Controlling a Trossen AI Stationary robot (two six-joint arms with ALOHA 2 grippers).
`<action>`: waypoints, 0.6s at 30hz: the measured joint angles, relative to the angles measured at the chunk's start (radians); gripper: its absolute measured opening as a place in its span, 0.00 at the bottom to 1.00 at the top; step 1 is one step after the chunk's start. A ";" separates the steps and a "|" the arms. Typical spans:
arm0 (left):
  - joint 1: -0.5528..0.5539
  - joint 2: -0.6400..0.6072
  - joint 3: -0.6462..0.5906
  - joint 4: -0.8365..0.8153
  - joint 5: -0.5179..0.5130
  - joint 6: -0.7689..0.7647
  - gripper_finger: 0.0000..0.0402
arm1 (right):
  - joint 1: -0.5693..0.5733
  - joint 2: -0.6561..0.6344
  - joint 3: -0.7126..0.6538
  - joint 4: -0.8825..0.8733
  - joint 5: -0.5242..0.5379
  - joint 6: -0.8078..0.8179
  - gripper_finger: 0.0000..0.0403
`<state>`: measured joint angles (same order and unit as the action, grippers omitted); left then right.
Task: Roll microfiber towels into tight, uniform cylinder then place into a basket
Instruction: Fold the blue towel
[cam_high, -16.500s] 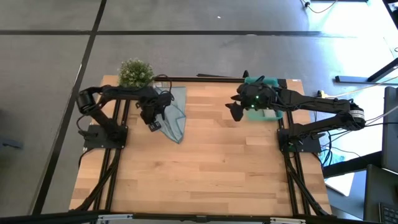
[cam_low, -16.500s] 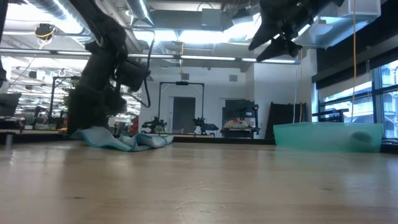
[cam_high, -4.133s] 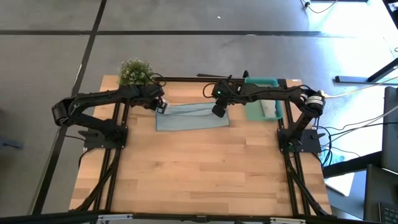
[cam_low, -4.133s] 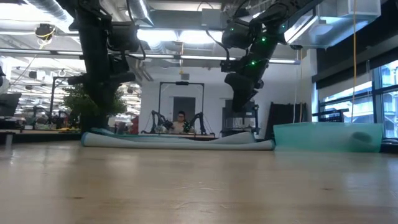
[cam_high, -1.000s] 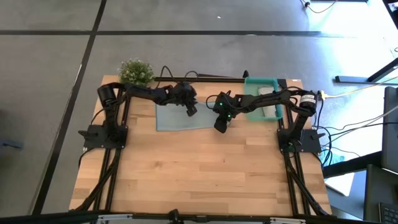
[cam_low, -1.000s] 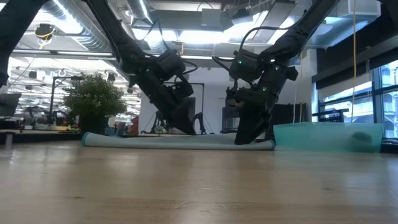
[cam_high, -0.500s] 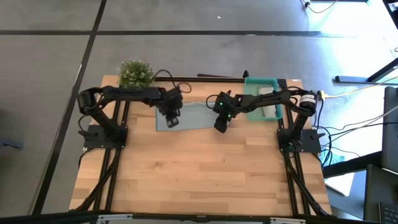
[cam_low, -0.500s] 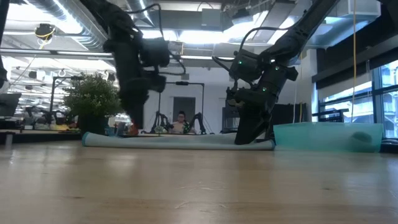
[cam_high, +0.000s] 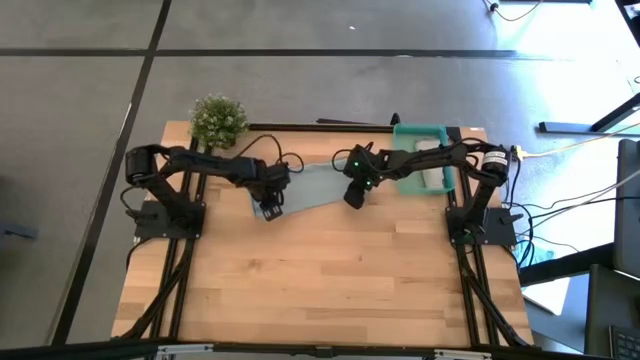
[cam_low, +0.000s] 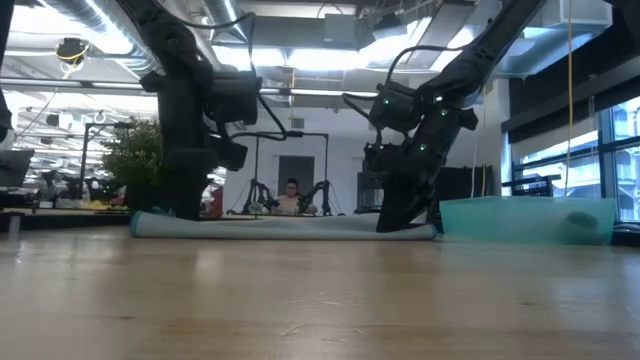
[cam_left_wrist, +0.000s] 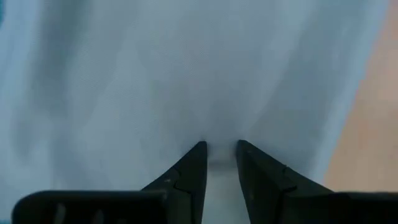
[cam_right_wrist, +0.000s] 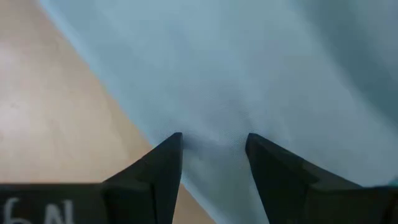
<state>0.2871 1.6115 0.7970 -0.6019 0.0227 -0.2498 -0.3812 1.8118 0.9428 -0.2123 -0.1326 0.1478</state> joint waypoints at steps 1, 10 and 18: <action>-0.014 0.000 -0.001 -0.001 0.017 -0.010 0.21 | -0.006 0.000 0.000 0.000 0.000 0.000 0.46; -0.171 0.003 -0.003 0.106 0.137 -0.089 0.21 | -0.059 0.002 0.005 0.026 0.086 0.030 0.46; -0.203 -0.072 0.063 0.072 0.027 -0.127 0.21 | -0.045 -0.022 0.123 -0.087 -0.045 0.023 0.46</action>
<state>0.0843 1.5397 0.8598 -0.5296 0.0495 -0.3772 -0.4265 1.7900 1.0657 -0.2998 -0.1777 0.1706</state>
